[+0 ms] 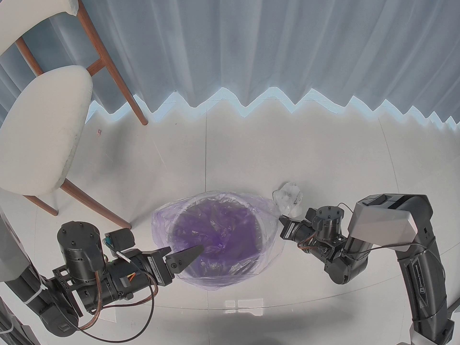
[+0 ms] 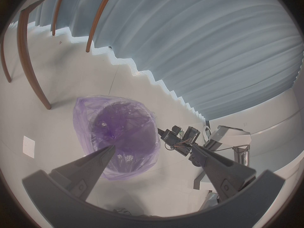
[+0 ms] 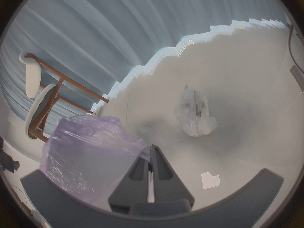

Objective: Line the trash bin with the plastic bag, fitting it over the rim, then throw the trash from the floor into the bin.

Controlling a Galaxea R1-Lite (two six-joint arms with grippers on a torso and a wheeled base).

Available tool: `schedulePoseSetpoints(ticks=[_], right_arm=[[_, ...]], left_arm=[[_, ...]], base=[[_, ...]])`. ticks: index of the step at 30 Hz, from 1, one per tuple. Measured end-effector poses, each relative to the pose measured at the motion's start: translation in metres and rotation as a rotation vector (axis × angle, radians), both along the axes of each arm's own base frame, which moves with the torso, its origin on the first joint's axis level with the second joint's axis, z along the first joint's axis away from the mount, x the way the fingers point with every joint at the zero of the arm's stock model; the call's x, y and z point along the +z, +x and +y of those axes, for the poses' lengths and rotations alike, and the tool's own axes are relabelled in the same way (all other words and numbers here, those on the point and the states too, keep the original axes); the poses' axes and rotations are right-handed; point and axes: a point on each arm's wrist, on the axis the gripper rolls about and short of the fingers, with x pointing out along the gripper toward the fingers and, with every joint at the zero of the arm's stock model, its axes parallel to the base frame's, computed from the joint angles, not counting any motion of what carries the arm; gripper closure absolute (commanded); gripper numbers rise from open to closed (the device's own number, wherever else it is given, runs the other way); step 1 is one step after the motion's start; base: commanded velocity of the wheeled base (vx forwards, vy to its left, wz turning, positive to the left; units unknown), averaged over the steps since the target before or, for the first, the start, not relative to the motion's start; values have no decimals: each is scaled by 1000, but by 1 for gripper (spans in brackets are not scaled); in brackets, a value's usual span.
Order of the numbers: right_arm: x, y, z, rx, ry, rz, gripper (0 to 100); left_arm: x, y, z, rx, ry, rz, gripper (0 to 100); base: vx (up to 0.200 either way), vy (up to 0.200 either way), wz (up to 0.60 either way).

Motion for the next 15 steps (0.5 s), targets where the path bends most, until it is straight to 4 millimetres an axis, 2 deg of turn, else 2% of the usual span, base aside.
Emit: schedulePoseSetpoints(ticks=[5,6,11,15], right_arm=[[-14,1,3,7,-7,22,100],[-16,1,4,7,-8,27,0],[-21,-3,6,0,-4,55,0],[-13,-10,3,-21,17,44,0]], left_arm=[[-2,0,-1,-5,6,6,0],[-2,0,-2,-6,6,7,0],[-3,-2,-3,-12,10,12,0],[-5,-2,-2,-12,15,21,0]], base=[[0,0,0],[0,0,0],[0,0,0],[0,0,0]])
